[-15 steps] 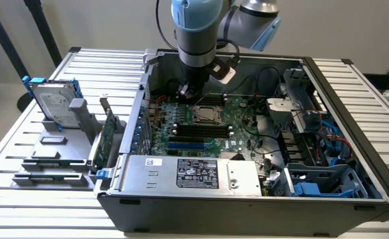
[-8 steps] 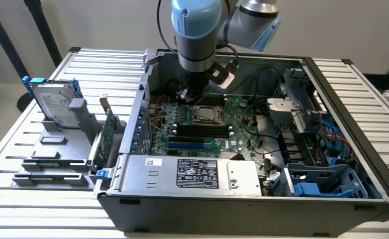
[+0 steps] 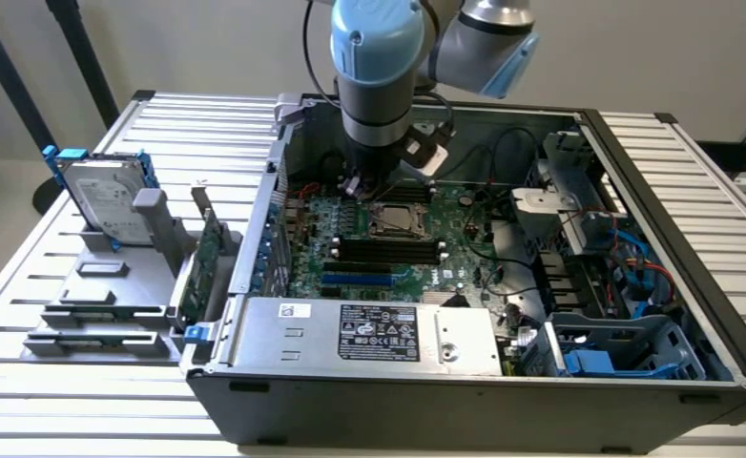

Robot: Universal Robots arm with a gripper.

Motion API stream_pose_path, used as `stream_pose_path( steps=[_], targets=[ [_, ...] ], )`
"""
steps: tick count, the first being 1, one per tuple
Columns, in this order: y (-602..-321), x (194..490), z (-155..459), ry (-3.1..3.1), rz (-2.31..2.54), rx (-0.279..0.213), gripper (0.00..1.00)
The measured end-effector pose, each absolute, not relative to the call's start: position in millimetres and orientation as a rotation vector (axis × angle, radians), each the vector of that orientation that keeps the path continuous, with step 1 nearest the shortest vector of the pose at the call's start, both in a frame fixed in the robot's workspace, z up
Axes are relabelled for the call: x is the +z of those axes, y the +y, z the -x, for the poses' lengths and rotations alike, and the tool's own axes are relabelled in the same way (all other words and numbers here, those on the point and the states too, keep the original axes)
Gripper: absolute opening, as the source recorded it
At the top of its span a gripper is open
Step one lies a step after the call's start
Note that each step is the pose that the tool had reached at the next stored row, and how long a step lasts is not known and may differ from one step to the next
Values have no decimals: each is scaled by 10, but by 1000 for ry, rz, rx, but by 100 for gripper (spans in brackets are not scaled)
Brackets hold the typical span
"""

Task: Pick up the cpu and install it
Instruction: 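Install the first cpu locking lever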

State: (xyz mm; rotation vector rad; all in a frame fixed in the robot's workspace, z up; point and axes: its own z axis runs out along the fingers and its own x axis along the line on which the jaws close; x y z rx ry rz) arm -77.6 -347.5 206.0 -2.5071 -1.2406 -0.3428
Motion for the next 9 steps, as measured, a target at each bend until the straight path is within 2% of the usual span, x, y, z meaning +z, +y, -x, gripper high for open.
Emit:
stream_pose_path(
  steps=[9],
  targets=[
    [-3450, 2028, 792, -1261, 2520, -327, 11]
  ],
)
